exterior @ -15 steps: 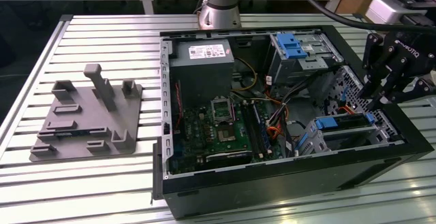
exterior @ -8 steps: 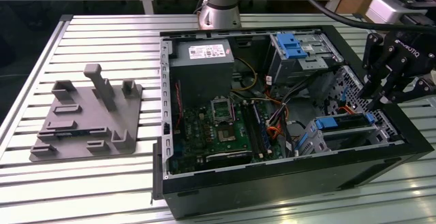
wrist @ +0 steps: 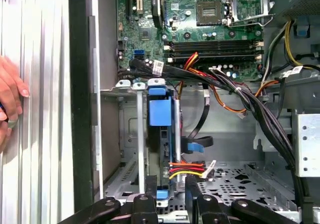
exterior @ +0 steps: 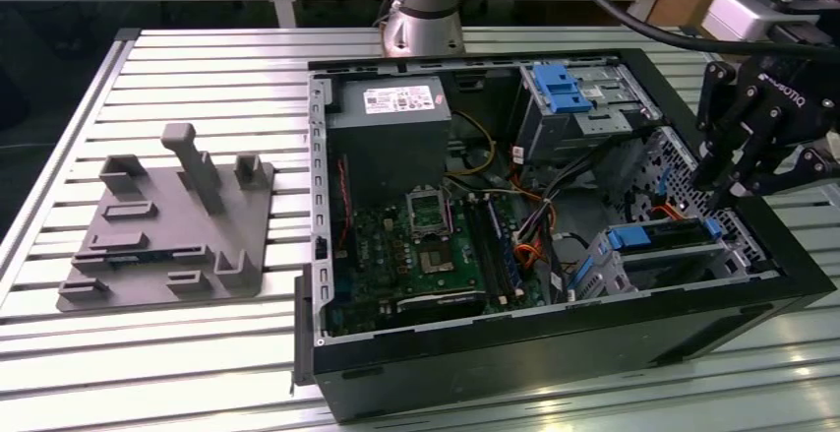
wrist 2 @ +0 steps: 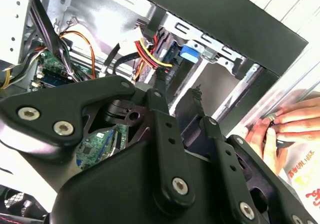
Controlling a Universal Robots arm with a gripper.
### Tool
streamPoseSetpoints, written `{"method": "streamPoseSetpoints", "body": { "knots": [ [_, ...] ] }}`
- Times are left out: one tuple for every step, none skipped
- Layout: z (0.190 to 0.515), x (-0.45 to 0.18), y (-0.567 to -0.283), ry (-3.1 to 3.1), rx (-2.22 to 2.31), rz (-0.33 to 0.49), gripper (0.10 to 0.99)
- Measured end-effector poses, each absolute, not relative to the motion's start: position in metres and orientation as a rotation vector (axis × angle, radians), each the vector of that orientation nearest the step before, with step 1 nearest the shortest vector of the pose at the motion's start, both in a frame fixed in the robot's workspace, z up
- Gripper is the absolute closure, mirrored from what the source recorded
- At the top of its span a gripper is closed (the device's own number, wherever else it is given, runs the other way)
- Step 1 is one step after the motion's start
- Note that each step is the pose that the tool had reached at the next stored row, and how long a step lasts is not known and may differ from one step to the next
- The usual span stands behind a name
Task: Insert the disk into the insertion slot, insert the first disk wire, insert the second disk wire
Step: 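Insert the second disk wire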
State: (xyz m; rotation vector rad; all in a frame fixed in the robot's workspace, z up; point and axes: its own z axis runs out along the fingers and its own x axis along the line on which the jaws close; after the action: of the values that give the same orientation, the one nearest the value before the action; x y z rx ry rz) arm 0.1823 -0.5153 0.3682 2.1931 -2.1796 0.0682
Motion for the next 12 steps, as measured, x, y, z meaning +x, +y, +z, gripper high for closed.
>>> {"method": "streamPoseSetpoints", "body": {
  "knots": [
    [0.368, 0.182, -0.511, -2.178, 2.192, 0.071, 0.729],
    [0.368, 0.182, -0.507, -2.177, 2.191, 0.073, 0.729],
    [0.368, 0.182, -0.503, -2.176, 2.189, 0.076, 0.729],
    [0.368, 0.182, -0.499, -2.175, 2.188, 0.078, 0.729],
    [0.368, 0.182, -0.495, -2.174, 2.187, 0.080, 0.729],
    [0.368, 0.181, -0.492, -2.173, 2.186, 0.082, 0.729],
    [0.368, 0.180, -0.490, -2.172, 2.185, 0.084, 0.729],
    [0.368, 0.178, -0.489, -2.171, 2.185, 0.086, 0.729],
    [0.368, 0.176, -0.489, -2.170, 2.183, 0.088, 0.729],
    [0.368, 0.173, -0.489, -2.169, 2.182, 0.090, 0.729],
    [0.368, 0.170, -0.489, -2.168, 2.181, 0.093, 0.729],
    [0.368, 0.168, -0.489, -2.166, 2.179, 0.096, 0.729]
  ]
}}
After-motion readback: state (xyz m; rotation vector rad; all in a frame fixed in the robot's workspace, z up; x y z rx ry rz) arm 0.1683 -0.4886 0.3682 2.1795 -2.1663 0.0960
